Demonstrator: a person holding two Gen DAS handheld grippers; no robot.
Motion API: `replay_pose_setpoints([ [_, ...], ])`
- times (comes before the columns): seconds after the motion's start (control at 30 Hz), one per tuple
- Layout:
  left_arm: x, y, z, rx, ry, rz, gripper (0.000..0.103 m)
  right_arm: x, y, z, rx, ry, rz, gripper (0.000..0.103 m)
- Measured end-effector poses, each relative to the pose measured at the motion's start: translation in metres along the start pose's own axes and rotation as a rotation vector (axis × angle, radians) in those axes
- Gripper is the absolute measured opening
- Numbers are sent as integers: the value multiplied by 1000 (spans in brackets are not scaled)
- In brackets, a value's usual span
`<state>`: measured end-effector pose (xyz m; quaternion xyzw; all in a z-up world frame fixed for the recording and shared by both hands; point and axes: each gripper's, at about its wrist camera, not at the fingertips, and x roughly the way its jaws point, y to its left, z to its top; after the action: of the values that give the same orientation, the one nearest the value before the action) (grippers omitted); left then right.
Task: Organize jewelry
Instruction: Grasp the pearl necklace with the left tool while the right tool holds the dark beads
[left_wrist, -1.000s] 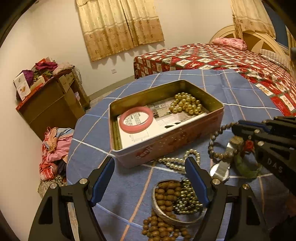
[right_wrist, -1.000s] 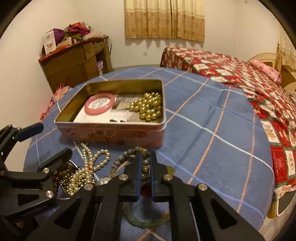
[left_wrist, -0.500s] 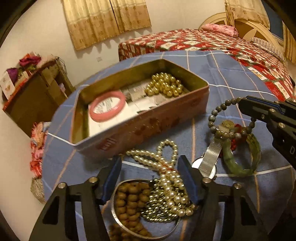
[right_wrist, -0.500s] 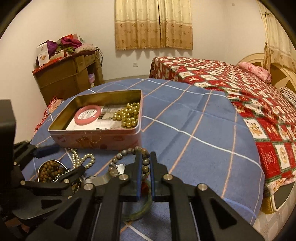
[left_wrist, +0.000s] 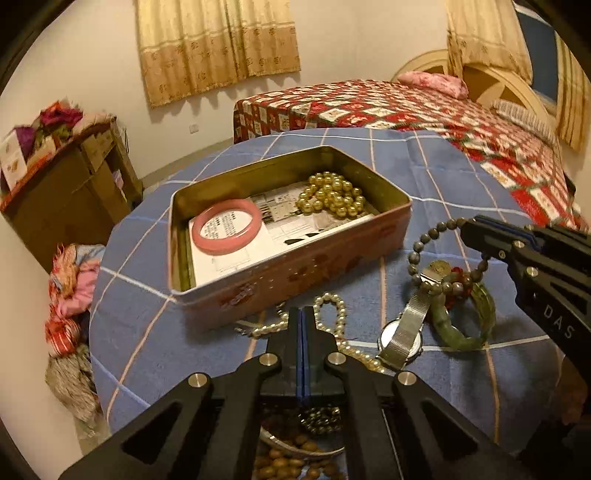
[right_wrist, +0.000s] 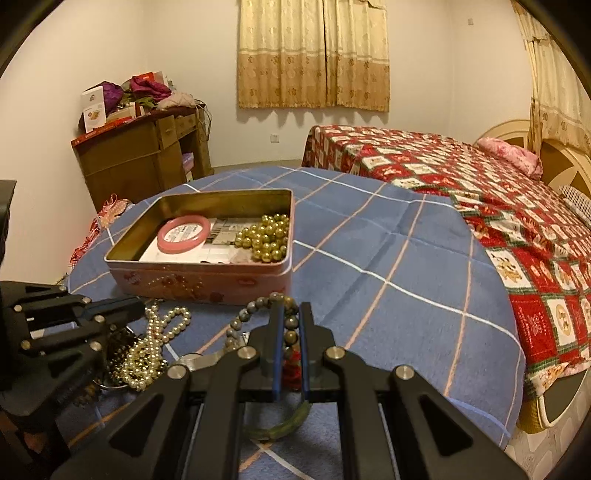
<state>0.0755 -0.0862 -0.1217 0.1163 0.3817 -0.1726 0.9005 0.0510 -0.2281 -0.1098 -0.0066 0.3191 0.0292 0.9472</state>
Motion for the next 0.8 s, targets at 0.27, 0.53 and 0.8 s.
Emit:
replay_pose_setpoints([
  [0.27, 15, -1, 1, -44, 60, 0, 47, 3, 0, -1, -5, 5, -15, 9],
  [0.53, 29, -6, -1, -30, 84, 15, 66, 6, -2, -2, -2, 9, -9, 9],
  [0.8, 29, -14, 0, 10, 99, -38, 20, 6, 1, -3, -9, 13, -4, 9],
])
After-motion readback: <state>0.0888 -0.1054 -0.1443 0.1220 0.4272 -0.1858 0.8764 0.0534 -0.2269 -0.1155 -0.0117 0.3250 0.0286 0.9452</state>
